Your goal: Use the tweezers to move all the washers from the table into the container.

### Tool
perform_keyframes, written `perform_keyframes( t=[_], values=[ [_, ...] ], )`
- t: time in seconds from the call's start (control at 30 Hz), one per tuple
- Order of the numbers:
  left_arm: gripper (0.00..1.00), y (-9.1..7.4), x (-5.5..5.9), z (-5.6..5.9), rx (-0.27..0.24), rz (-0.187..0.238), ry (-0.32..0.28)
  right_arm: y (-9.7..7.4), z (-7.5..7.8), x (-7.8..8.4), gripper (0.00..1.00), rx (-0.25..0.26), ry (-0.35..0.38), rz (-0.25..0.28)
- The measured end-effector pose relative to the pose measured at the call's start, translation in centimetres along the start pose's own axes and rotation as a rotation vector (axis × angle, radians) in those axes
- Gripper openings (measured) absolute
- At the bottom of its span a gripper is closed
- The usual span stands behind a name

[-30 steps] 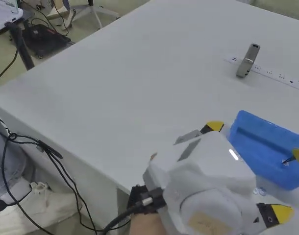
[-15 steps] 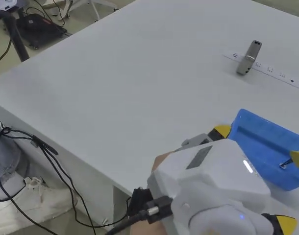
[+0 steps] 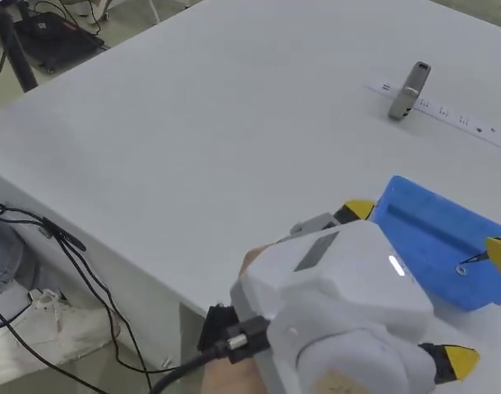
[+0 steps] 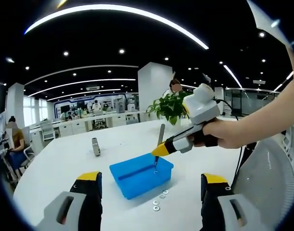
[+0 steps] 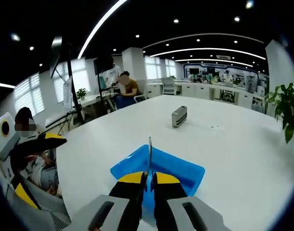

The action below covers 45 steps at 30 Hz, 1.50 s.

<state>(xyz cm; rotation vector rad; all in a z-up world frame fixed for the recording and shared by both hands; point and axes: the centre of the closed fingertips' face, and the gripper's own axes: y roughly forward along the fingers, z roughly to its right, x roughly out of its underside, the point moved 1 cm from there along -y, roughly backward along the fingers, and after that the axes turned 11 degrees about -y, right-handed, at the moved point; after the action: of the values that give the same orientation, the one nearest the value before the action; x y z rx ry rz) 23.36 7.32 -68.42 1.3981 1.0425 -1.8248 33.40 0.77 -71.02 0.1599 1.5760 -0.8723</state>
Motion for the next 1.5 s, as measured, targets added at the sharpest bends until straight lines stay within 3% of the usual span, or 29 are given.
perform_keyframes(
  t=[0.1, 0.2, 0.43, 0.73, 0.97, 1.3, 1.4, 1.5],
  values=[
    [0.85, 0.0, 0.1, 0.0, 0.0, -0.003, 0.001, -0.4, -1.3, 0.2, 0.03, -0.029, -0.013, -0.004],
    [0.85, 0.0, 0.1, 0.1, 0.001, -0.006, 0.008, -0.4, -2.2, 1.5, 0.03, -0.053, -0.029, -0.038],
    [0.84, 0.0, 0.3, 0.0, -0.001, -0.016, 0.009, 0.6, -2.6, 4.9, 0.04, -0.089, 0.015, -0.096],
    [0.84, 0.0, 0.2, 0.2, 0.013, -0.011, -0.012, 1.2, -2.9, 6.6, 0.04, -0.098, -0.006, -0.141],
    [0.83, 0.0, 0.3, 0.2, 0.012, -0.015, -0.007, 1.3, -3.0, 6.7, 0.04, -0.105, -0.016, -0.146],
    [0.82, 0.0, 0.5, 0.2, 0.012, -0.028, -0.004, 1.2, -3.8, 6.7, 0.03, -0.121, -0.158, -0.168],
    [0.82, 0.0, 0.6, 0.2, 0.012, -0.033, 0.0, 1.3, -3.5, 6.7, 0.03, -0.113, -0.139, -0.168],
    [0.81, 0.1, 0.6, 0.2, 0.015, -0.035, 0.0, 1.1, -3.2, 5.7, 0.03, -0.11, -0.083, -0.127]
  ],
)
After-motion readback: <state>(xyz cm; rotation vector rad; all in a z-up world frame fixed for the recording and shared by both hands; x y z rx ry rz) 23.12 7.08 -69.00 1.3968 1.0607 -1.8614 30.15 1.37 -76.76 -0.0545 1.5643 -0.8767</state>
